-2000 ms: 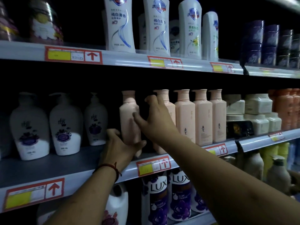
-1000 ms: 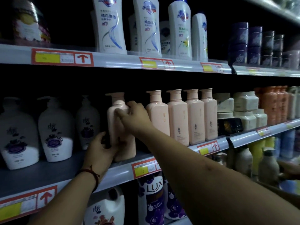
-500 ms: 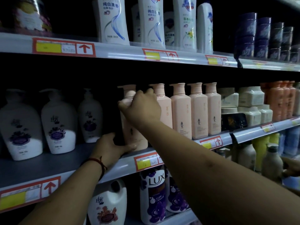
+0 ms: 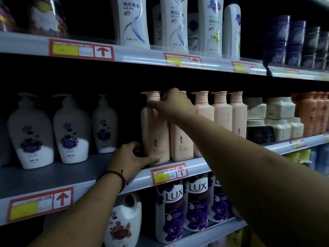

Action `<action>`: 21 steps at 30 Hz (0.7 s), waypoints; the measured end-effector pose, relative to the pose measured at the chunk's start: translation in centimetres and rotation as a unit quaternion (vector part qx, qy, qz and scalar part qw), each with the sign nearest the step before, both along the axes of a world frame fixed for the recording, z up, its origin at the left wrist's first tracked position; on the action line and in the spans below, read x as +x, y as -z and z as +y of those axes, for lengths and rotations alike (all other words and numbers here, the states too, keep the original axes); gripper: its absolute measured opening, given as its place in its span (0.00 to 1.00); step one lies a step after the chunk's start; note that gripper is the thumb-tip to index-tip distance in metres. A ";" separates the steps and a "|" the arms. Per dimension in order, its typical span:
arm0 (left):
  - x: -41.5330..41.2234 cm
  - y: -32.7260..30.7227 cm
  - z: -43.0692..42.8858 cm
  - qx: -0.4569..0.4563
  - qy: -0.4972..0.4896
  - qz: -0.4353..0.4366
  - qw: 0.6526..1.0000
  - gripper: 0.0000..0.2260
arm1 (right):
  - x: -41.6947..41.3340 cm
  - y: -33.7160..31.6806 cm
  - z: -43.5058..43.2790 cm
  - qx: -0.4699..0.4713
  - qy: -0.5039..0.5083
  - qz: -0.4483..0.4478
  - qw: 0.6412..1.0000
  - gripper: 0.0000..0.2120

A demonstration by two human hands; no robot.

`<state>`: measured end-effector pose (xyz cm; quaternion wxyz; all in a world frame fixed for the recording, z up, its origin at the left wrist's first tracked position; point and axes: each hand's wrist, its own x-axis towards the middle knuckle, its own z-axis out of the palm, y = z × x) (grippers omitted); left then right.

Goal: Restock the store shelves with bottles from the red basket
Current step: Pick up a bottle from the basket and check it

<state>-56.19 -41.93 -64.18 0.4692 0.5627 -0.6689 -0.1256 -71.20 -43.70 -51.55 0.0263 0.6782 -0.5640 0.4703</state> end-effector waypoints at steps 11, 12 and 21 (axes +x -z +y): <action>0.2 -0.2 0.9 0.022 0.036 0.002 0.999 0.19 | -0.3 0.5 0.2 -0.016 -0.012 -0.011 1.000 0.21; 0.2 -0.1 0.8 0.023 0.033 0.001 0.999 0.19 | -0.5 0.9 0.3 -0.026 -0.027 -0.013 0.999 0.21; -0.1 0.0 0.5 0.017 0.018 -0.006 1.000 0.17 | -5.2 5.8 -0.1 -0.075 -0.003 -0.035 0.997 0.36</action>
